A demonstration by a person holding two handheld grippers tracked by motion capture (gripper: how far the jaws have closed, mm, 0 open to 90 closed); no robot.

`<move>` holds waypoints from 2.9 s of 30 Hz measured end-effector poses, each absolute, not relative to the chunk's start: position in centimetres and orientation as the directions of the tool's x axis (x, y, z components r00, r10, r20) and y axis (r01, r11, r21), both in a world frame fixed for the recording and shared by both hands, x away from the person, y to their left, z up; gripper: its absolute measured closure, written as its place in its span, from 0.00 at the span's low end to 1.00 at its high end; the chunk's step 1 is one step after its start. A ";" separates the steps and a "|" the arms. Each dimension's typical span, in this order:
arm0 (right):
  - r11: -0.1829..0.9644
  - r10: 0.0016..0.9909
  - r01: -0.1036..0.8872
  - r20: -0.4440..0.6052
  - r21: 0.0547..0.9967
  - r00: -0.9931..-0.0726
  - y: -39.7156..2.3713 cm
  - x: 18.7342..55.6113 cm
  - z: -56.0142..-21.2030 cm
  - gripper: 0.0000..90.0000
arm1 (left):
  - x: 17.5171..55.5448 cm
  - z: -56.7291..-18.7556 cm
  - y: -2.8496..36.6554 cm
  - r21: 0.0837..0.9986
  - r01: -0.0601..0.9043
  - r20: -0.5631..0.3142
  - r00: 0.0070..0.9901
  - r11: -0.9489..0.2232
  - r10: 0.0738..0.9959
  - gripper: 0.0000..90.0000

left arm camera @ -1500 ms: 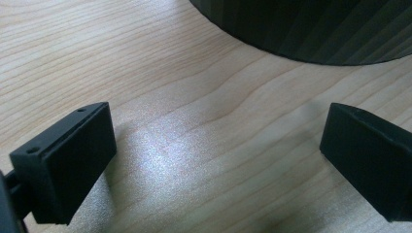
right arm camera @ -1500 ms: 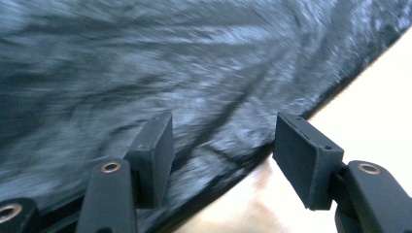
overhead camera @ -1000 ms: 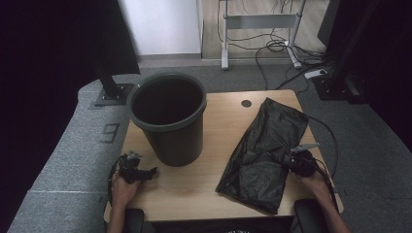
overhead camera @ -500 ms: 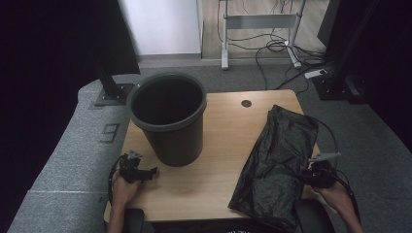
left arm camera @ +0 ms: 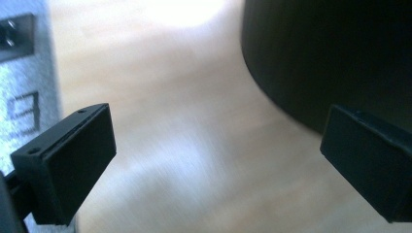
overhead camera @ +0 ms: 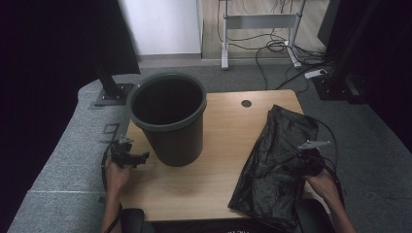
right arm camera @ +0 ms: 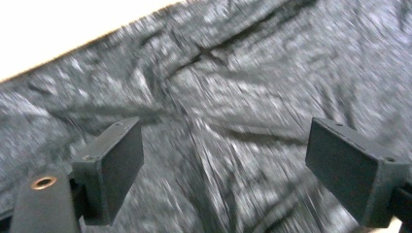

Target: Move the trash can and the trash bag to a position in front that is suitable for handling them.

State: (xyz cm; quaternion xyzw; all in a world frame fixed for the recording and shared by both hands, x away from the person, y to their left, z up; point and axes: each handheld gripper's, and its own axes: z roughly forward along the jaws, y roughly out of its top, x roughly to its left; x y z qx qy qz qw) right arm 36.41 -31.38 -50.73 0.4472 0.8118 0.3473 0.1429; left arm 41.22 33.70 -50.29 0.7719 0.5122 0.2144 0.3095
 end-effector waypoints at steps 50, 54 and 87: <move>0.286 0.859 0.533 0.034 0.796 -0.511 -21.3 50.7 -48.2 0.00 | 50.5 -44.7 19.1 0.772 0.462 0.113 0.576 -0.437 0.809 0.00; 0.327 0.859 0.523 -0.017 0.787 -0.512 -21.1 50.9 -47.8 0.00 | 50.3 -44.9 18.9 0.778 0.455 0.119 0.571 -0.434 0.812 0.00; 0.353 0.825 0.558 0.032 0.751 -0.564 -26.3 39.9 -51.0 0.00 | 39.1 -51.1 23.0 0.725 0.546 -0.010 0.617 -0.420 0.787 0.00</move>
